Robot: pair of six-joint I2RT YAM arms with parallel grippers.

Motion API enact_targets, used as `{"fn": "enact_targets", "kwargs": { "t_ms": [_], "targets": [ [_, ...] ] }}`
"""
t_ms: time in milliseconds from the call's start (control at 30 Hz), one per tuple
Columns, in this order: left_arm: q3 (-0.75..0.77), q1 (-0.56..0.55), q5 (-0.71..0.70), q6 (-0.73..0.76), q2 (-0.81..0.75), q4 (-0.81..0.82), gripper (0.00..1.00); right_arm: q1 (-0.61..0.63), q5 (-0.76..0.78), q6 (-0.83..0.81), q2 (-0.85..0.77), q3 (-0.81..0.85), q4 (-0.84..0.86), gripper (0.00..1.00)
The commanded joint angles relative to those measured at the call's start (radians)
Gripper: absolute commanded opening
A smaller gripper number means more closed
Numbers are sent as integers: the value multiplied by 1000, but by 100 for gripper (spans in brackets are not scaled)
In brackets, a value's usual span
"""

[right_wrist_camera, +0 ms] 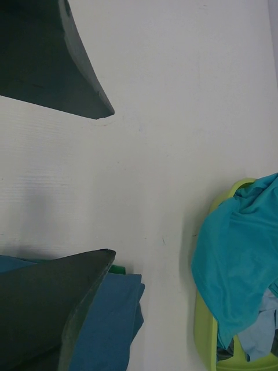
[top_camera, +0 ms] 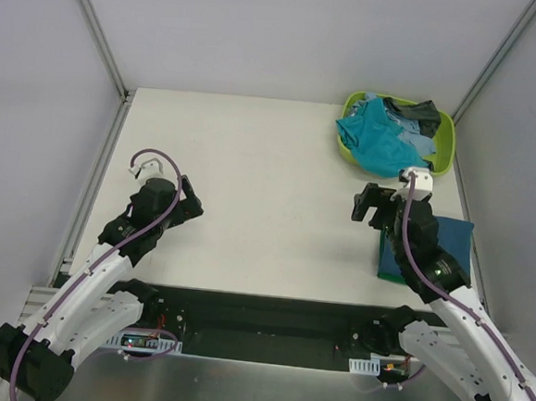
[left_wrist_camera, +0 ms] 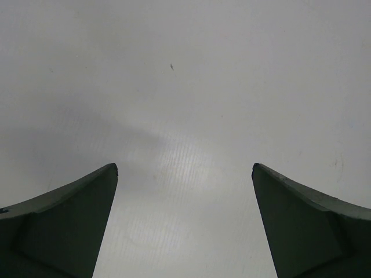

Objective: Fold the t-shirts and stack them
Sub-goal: Grab crumpled tshirt from bin with the right arm

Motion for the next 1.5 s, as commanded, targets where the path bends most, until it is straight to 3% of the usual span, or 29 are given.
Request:
{"fn": "enact_targets", "kwargs": {
  "t_ms": [0, 233, 367, 533, 667, 833, 967, 1033, 1167, 1233, 1367, 1467],
  "targets": [
    [0, 10, -42, 16, 0, 39, 99, 2, 9, -14, 44, 34, 40, 96],
    [3, 14, -7, -30, 20, 76, 99, -72, 14, 32, 251, 166, -7, 96],
    [7, 17, -1, -22, 46, 93, 99, -278, -203, 66, 442, 304, -42, 96],
    [-18, 23, 37, -21, 72, 130, 99, -442, -252, -4, 780, 586, -113, 96],
    [-3, 28, 45, 6, 91, 130, 99, -488, -248, -87, 1044, 842, -156, 96],
    [-9, 31, 16, 13, 78, 130, 99, -525, -366, -93, 1375, 1184, -248, 98],
    [-12, 36, 5, 16, 84, 130, 99, -544, -405, -113, 1544, 1349, -255, 99],
    [-7, 37, 5, 19, 95, 130, 99, -551, -449, -110, 1602, 1398, -259, 87],
    [-1, 39, 8, 24, 112, 130, 99, -554, -511, -101, 1604, 1366, -199, 40],
    [-1, 39, 7, 24, 113, 130, 99, -556, -505, -106, 1554, 1294, -133, 24],
    [-3, 40, 8, 25, 113, 128, 99, -554, -479, -116, 1463, 1243, -81, 3],
    [-7, 42, 14, 29, 106, 130, 99, -556, -477, -116, 1385, 1245, -78, 1]
  ]
}}
